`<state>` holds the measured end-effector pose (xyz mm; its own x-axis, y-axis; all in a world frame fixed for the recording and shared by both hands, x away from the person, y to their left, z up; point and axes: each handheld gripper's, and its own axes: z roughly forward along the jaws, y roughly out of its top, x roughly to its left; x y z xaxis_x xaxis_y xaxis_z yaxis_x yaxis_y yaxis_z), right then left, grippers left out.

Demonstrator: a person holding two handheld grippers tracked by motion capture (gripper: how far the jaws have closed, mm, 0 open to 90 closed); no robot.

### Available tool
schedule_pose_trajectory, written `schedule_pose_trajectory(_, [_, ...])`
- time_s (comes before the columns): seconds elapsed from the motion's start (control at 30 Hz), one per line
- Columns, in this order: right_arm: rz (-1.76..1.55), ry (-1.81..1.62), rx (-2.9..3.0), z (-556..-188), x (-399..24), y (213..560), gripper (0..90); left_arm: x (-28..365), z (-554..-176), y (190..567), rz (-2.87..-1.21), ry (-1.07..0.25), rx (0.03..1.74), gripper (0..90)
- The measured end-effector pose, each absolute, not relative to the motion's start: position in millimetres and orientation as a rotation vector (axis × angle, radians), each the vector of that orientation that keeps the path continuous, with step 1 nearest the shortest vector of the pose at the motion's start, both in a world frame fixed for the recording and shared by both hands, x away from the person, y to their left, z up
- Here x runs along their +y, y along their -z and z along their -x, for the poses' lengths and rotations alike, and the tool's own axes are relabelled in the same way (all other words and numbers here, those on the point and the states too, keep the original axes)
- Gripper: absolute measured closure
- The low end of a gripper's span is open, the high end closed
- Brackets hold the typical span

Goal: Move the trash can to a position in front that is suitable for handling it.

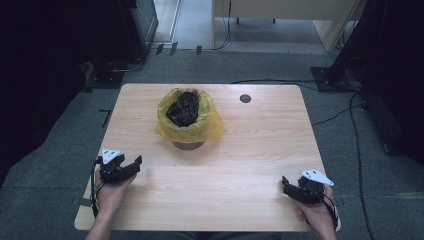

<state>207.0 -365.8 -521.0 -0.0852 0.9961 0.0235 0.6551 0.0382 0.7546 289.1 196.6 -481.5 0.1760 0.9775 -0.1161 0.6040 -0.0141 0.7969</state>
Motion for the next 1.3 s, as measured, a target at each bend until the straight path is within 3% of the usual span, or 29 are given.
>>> schedule_pose_trajectory(0.13, [-1.67,-0.894,1.775,-205,-363,516,24.2,188,-301,473,-1.672,-0.618,1.497,38.4])
schedule_pose_trajectory(0.5, [-1.656,-0.923,1.753,-208,-354,506,30.5,172,-341,444,-1.579,-0.629,1.477,43.4])
schedule_pose_trajectory(0.67, [-1.628,-0.92,1.766,-214,-341,495,42.7,166,-359,441,-1.583,-0.637,1.469,49.6])
schedule_pose_trajectory(0.77, [-1.548,-0.898,1.818,-219,-327,485,49.3,163,-369,442,-1.577,-0.618,1.476,55.8])
schedule_pose_trajectory(1.0, [-1.459,-0.886,1.876,-231,-311,475,53.8,146,-387,441,-1.619,-0.615,1.428,71.6])
schedule_pose_trajectory(1.3, [-1.354,-0.929,1.824,-261,-297,460,57.6,125,-390,441,-1.656,-0.596,1.367,84.6])
